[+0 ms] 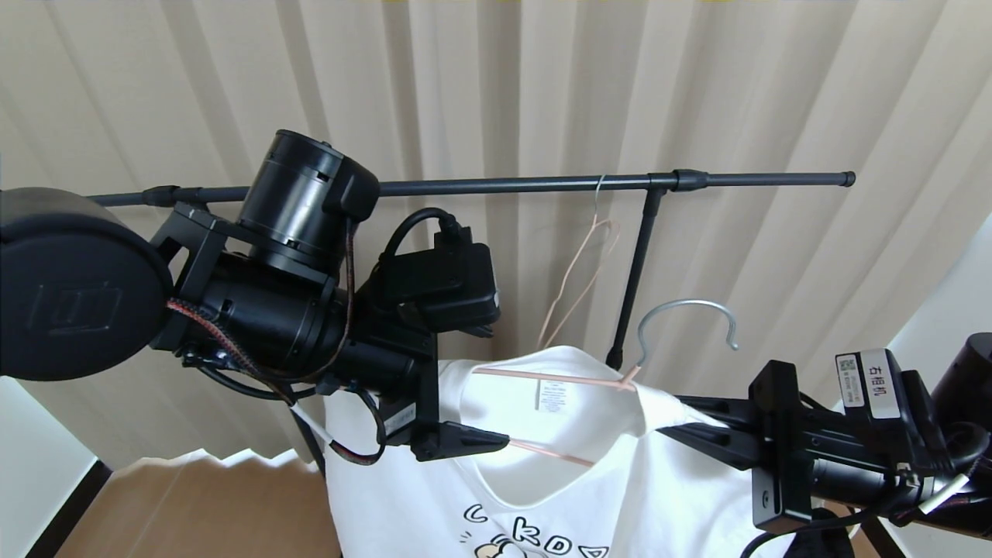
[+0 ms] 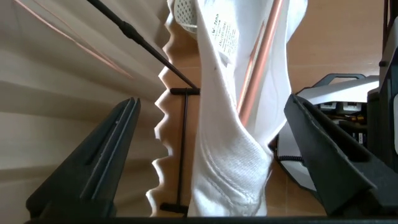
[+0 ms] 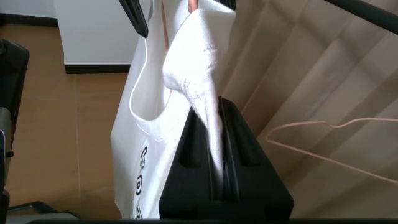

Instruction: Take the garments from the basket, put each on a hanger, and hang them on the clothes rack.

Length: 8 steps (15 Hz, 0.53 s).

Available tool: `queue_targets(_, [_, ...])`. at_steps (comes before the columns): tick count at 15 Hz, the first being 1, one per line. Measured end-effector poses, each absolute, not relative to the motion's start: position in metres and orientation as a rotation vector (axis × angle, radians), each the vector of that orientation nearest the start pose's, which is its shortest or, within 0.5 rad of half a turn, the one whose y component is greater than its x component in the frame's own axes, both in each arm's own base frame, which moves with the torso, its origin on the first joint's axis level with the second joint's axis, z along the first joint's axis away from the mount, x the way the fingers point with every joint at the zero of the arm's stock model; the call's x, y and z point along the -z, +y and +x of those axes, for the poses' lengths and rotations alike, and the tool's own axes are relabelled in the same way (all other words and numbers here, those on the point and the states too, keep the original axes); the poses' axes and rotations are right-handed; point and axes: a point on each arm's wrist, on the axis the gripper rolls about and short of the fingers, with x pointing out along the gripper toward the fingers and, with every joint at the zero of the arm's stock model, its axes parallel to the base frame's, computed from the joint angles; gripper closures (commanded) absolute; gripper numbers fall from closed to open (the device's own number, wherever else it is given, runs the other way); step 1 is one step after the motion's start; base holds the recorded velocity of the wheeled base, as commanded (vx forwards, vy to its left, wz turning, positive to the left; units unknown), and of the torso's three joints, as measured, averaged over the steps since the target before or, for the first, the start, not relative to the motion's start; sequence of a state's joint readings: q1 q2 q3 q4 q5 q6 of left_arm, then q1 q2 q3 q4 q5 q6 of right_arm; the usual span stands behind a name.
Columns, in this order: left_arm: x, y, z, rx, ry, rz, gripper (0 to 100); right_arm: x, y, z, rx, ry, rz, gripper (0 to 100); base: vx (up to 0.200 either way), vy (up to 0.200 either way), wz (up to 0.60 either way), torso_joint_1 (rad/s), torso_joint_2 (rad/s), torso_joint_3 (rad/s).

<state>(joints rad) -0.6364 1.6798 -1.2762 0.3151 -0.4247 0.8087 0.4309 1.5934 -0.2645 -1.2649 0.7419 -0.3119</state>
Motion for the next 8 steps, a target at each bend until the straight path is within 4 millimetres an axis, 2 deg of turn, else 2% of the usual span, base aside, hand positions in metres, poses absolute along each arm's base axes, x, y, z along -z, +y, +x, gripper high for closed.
queue_targets(8, [-0.2293, -0.1839, 0.2347, 1.222, 0.329, 0.808, 0, -0.147, 0.1035, 0.1891, -1.169, -0.136, -0.263, 100, 0.0, 0.0, 0.0, 0.0, 0.0, 0.0])
